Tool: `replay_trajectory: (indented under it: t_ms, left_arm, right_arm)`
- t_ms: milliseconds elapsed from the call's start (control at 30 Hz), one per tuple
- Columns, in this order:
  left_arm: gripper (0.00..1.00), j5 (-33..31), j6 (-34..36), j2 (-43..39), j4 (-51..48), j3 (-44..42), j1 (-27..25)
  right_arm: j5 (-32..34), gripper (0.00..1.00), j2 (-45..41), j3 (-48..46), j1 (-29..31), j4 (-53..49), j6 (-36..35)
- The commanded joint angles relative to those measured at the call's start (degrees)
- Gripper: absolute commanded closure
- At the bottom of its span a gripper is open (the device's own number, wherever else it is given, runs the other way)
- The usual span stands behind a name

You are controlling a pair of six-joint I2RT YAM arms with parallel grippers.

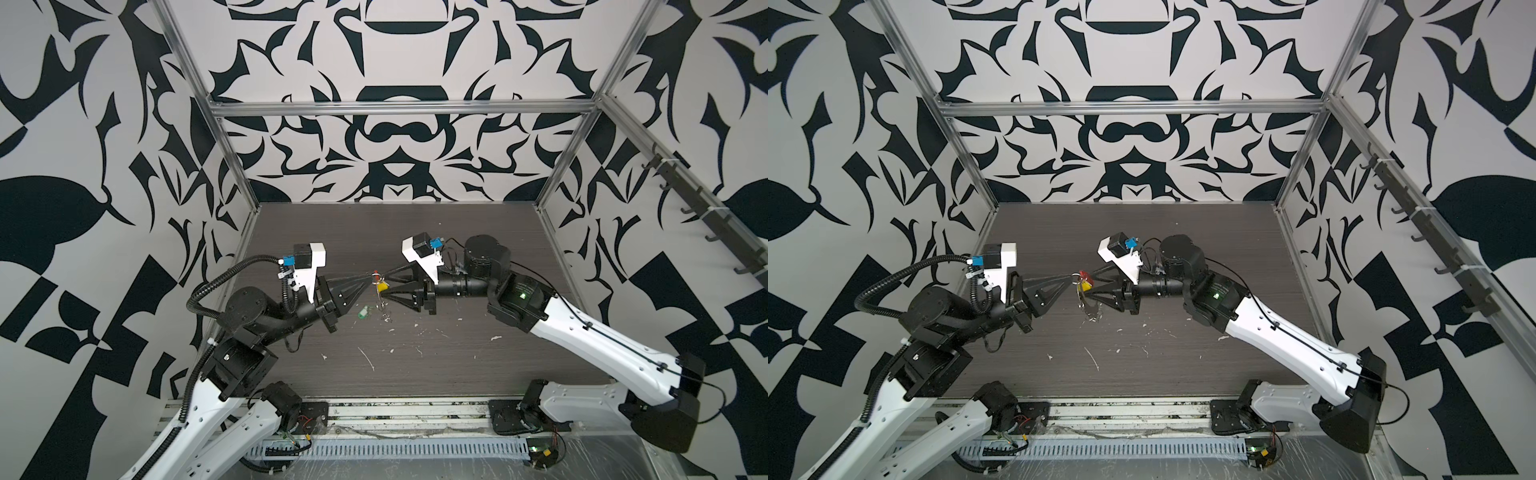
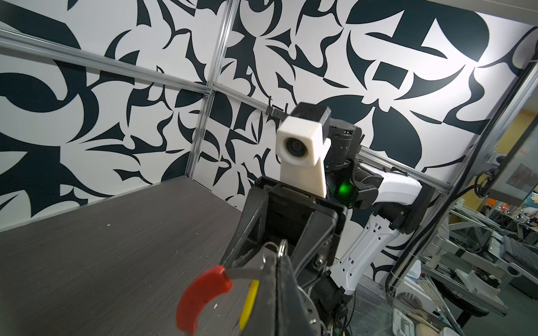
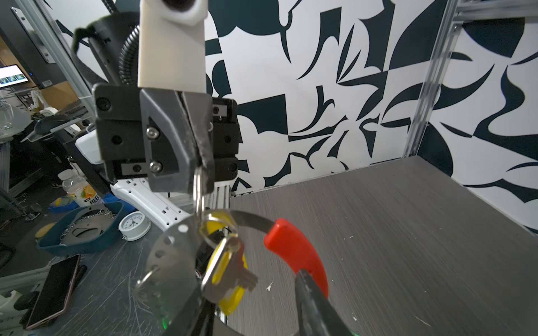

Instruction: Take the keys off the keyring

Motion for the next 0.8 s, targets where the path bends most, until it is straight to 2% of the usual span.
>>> replay_trajectory:
  t_ms: [0, 67, 100, 233, 433, 767]
  left_arm:
    - [1.0, -0.49, -0.64, -0.52, 2.79, -0.35, -0.08]
    - [1.0, -0.46, -0.69, -0.58, 2.79, -0.35, -0.08]
    - [1.0, -0.52, -0.65, -0.55, 2.83, -0.35, -0.08]
    - [1.0, -1.41, -0.72, -0.77, 3.22, -0.63, -0.08]
    - [1.0, -3.19, -1.72, -1.27, 4.97, -1.25, -0.1]
    - [1.0, -3.68, -3.01, -0.81, 8.02, -1.95, -0.08]
  right_arm:
    - [0.43, 0.53, -0.44, 2.66, 0.26, 3.53, -0.48]
    - [0.85, 0.51, -0.61, 2.49, 0.27, 3.86, -0.45]
    - [0.76, 0.53, -0.68, 2.46, 0.22, 3.99, -0.4]
    - [-0.49, 0.75, -0.4, 2.89, 0.21, 3.47, -0.39]
    - [-0.92, 1.0, -0.44, 2.4, 0.3, 3.2, -0.3]
    - [-5.24, 1.0, 2.24, 4.3, 0.87, -0.53, -0.34]
